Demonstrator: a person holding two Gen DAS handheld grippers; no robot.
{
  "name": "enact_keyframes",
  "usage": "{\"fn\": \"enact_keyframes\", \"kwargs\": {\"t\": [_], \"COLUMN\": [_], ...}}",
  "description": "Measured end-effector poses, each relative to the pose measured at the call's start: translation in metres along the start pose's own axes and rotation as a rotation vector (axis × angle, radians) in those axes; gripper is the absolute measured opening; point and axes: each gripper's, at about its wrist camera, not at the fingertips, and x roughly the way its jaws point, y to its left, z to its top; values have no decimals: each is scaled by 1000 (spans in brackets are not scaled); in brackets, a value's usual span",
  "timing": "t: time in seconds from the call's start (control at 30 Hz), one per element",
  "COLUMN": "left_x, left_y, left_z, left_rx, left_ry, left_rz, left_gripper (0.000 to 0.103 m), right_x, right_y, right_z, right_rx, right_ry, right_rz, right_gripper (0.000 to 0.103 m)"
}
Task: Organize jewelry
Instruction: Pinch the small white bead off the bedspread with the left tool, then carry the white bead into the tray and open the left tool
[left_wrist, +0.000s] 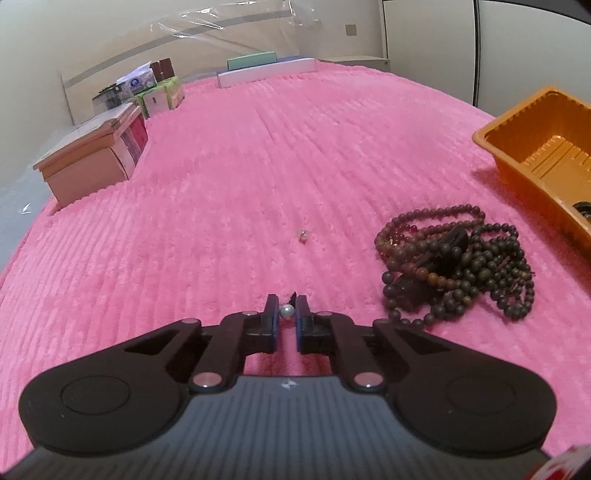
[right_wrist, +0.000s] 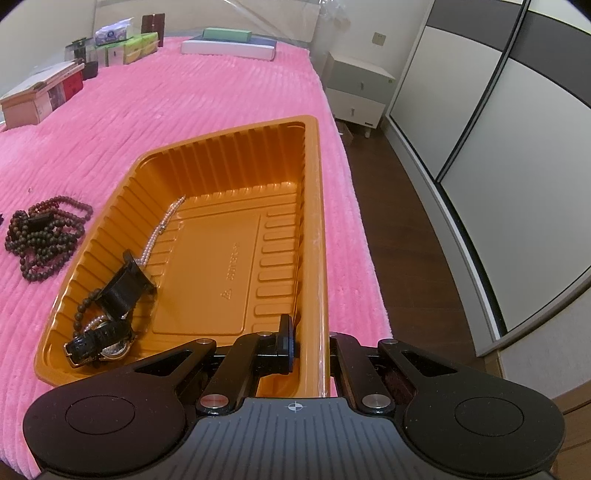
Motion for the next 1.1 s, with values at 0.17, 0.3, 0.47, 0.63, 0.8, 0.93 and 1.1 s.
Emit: {"fn": "enact_keyframes", "kwargs": {"t": [0.17,0.3,0.47,0.63,0.8,0.93,1.1], "left_x": [-20,-37,-52,-67,-74,-75,-73], "left_y": [-6,-22,-52,-84,-124,-157,-190], "left_z": [7,14,26,42,52,56,60], "left_rx": [-13,-3,29,54,98,137,200], "left_ry": [-18,-47,-81,-125,-146,-158,-166], "left_rz": [-15,-51,-120,-210,-326,-397,-446], "left_gripper": [7,7,7,7,7,7,7], "right_x": [0,0,0,0,0,-1,-3], "right_y": [0,-1,-2,-2,-3,-3,-3], "right_z": [0,0,0,0,-1,-1,-2], "right_rx": [1,6,9,13,14,14,17], "right_ry": [-2,-3,-5,-6,-5,-6,-11], "right_rz": [2,6,8,11,13,14,20], "right_gripper": [4,4,4,4,4,4,4]}}
